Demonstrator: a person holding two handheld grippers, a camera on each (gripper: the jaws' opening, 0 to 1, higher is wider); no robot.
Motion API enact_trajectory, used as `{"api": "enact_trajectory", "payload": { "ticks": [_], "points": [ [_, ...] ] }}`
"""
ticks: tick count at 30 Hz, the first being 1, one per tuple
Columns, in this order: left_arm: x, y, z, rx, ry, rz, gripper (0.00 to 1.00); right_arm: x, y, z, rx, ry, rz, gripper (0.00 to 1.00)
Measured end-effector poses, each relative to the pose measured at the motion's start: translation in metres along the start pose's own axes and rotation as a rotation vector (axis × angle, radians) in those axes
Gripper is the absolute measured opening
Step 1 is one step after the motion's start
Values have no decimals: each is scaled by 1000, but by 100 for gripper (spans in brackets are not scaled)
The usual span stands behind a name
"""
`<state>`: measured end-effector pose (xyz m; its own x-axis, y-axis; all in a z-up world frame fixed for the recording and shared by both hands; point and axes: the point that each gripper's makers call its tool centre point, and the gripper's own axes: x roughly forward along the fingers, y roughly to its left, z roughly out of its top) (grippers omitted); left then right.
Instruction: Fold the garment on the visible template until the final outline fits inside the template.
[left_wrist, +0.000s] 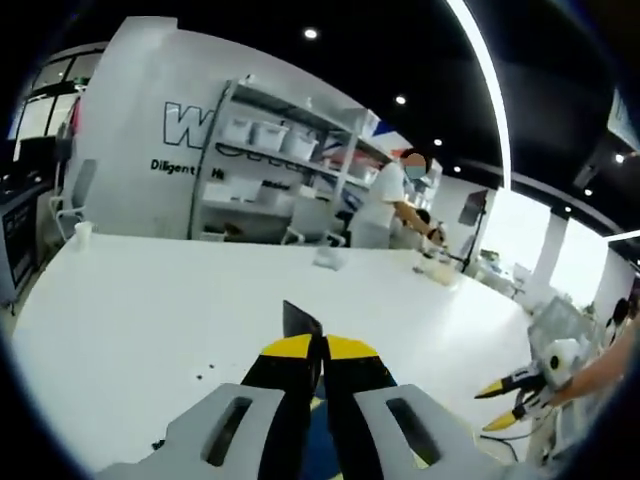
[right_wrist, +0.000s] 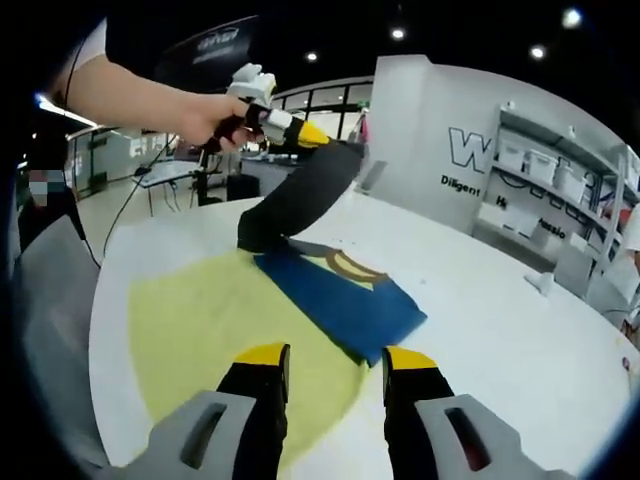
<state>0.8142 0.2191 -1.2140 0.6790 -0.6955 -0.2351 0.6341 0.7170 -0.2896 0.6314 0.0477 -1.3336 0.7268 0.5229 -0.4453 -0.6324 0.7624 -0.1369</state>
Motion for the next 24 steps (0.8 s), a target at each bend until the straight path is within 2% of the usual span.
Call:
{"api": "enact_trajectory", "payload": {
  "ticks": [6, 13, 18, 24],
  "points": [
    [24, -20, -30, -12, 40, -26, 1, -1, -2, -4, 2, 7, -1, 32],
    [45, -37, -79, 1, 122, -40, 1, -3, -1, -8, 4, 19, 3, 32],
    [60, -36, -97, -8, 141, -36, 1, -2, 0, -11, 3, 29, 8, 32],
    [66, -37, -118, 6, 187, -30, 1, 0, 1, -11, 3, 31, 12, 32]
  ]
}}
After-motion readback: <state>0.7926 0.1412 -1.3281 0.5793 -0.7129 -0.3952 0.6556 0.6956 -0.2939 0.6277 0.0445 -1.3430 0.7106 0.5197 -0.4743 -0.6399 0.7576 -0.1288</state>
